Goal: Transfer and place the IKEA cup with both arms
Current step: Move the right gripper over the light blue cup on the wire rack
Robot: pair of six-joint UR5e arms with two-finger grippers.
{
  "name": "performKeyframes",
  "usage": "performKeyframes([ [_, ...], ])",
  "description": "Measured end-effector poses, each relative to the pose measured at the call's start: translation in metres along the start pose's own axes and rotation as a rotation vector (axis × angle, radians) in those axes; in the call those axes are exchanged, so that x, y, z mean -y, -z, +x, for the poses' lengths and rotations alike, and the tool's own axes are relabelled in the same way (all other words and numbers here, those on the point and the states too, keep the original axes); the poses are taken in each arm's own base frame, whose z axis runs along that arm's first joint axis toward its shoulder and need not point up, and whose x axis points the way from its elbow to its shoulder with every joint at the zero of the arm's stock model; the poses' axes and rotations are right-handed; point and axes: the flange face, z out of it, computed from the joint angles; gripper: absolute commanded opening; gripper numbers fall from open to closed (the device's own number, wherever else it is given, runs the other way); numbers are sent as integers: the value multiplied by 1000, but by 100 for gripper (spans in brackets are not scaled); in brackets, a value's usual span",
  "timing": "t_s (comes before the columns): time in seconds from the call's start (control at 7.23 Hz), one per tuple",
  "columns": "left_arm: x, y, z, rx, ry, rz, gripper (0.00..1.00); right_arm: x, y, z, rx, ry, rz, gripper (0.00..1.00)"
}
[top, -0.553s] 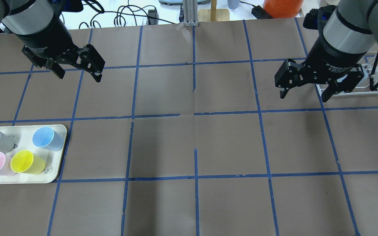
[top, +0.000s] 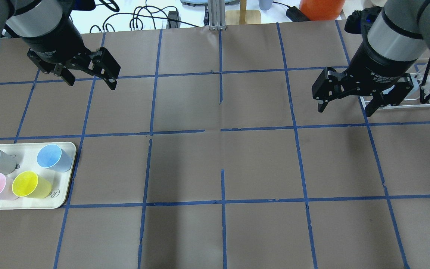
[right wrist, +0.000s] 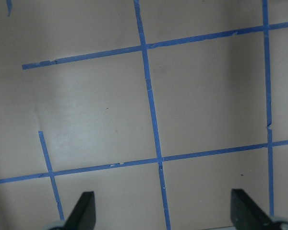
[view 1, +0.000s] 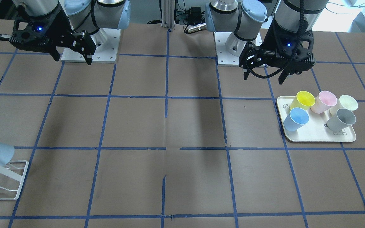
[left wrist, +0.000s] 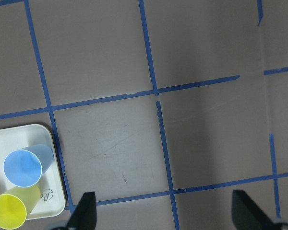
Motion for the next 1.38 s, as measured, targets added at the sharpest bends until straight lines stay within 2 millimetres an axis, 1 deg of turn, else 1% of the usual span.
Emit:
performKeyframes([
  [0.42, -3, 3, 1, -4, 0, 6, 100, 2, -1, 2, -6, -3, 1, 100],
  [0.55, -3, 3, 1, -3, 0, 7, 100, 5, -1, 6, -6, -11, 5, 100],
  [0.69, -3, 3, 0, -2, 1, 8, 100, 11, 0, 15, -4, -33, 14, 100],
  [0.83, -3, 3, 0, -2, 1, 7, 100, 19, 3, 33, -4, -66, 34, 100],
  [0.97, -3, 2, 0, -2, 1, 6, 100, 30, 6, 57, -7, -83, 62, 100],
  [1.11, -3, 2, 0, -1, 1, 6, 100, 40, 7, 82, -12, -65, 86, 100],
  [1.25, -2, 2, 0, -2, 1, 6, 100, 54, 3, 108, -16, -36, 92, 100],
  [1.38, -2, 2, 0, -3, 1, 6, 100, 67, -5, 140, -15, -15, 85, 100],
])
